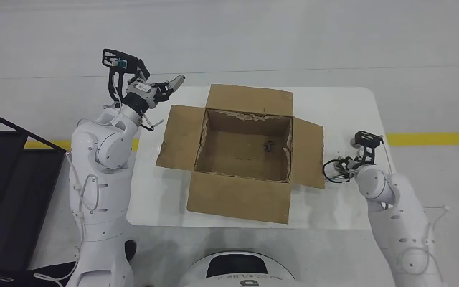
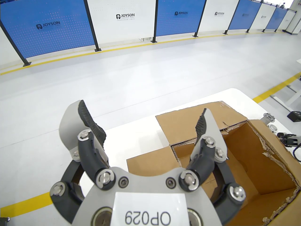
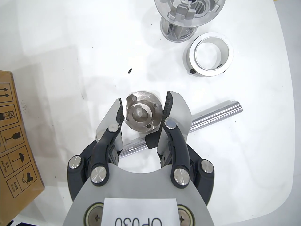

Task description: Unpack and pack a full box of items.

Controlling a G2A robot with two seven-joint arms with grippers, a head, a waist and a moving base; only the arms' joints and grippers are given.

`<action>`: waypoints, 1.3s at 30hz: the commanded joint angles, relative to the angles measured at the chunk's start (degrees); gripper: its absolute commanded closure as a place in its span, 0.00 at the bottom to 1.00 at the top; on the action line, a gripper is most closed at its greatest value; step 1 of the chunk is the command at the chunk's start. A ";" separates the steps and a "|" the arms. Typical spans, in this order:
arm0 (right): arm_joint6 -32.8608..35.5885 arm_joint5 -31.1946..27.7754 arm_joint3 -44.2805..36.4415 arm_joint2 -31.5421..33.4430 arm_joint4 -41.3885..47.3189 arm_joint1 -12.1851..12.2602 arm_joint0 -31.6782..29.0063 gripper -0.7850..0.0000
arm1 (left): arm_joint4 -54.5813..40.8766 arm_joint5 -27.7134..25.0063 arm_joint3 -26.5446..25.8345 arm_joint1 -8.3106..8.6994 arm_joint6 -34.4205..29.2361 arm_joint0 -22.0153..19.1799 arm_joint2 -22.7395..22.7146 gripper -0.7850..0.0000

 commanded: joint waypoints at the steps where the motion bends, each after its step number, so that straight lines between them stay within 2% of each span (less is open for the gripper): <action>1: 0.12 -0.20 0.35 -0.35 -0.24 -0.04 0.30 0.56 | -0.05 0.00 0.00 0.00 0.00 -0.01 -0.04 0.00; 10: 0.99 -0.15 1.31 -1.55 -1.95 -0.19 1.18 0.61 | -0.05 0.00 0.00 0.00 0.00 -0.01 -0.04 0.00; 19: 0.17 0.04 1.53 -2.98 -5.03 -0.37 1.55 0.77 | -0.05 0.00 0.00 0.00 0.00 -0.01 -0.04 0.00; 22: 0.48 -0.15 1.25 -3.19 -5.65 -0.39 1.46 0.72 | -0.05 0.00 0.00 0.00 0.00 -0.01 -0.04 0.00; 24: 0.92 -0.17 0.97 -3.39 -6.58 -0.39 1.33 0.62 | -0.05 0.00 0.00 0.00 0.00 -0.01 -0.04 0.00; 26: 1.35 -0.27 0.65 -3.58 -7.34 -0.39 1.17 0.60 | -0.05 0.00 0.00 0.00 0.00 -0.01 -0.04 0.00; 39: 3.02 -0.91 -1.53 -3.47 -9.28 -0.47 0.10 0.60 | -0.05 0.00 0.00 0.00 0.00 -0.01 -0.04 0.00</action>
